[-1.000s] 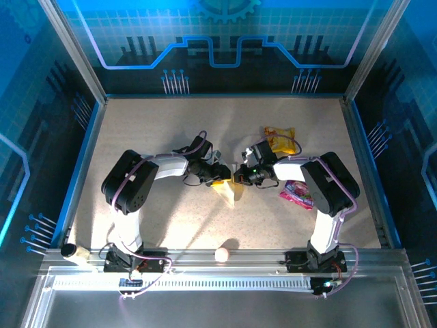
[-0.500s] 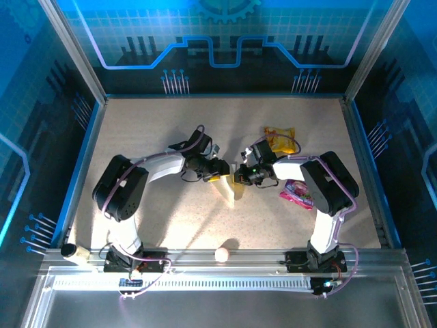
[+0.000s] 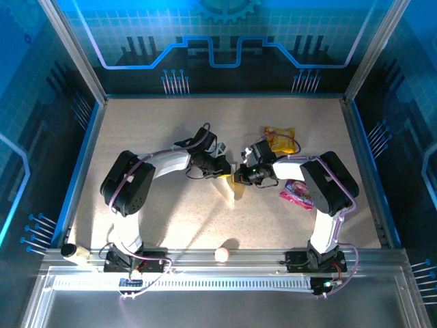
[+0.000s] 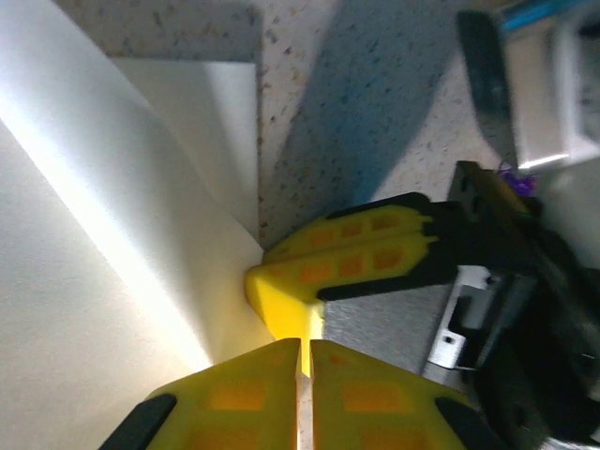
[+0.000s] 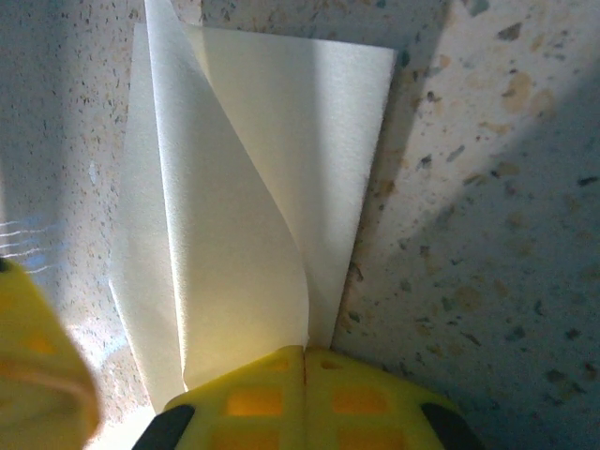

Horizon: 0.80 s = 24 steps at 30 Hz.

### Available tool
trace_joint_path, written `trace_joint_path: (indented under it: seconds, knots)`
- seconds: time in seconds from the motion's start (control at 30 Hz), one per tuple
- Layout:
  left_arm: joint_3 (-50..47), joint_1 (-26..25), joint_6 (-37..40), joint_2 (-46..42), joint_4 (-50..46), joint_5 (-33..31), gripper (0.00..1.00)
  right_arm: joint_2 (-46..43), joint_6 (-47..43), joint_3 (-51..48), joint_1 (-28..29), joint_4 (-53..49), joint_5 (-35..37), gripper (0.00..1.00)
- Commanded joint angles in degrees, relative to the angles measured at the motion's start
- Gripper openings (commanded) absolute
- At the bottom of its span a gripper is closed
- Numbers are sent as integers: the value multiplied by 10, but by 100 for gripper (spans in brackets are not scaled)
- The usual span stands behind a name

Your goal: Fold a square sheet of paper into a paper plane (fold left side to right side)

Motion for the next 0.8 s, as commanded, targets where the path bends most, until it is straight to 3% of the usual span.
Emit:
trace_joint_path:
  seconds: [0.0,0.77]
  knots:
    - [9,-3,-7,17,-2,12,13,41,-14,-9,24,-53,57,0]
    - [-39,-3,4,44,-9,-30,9,53,-25,8,28,-75,67,0]
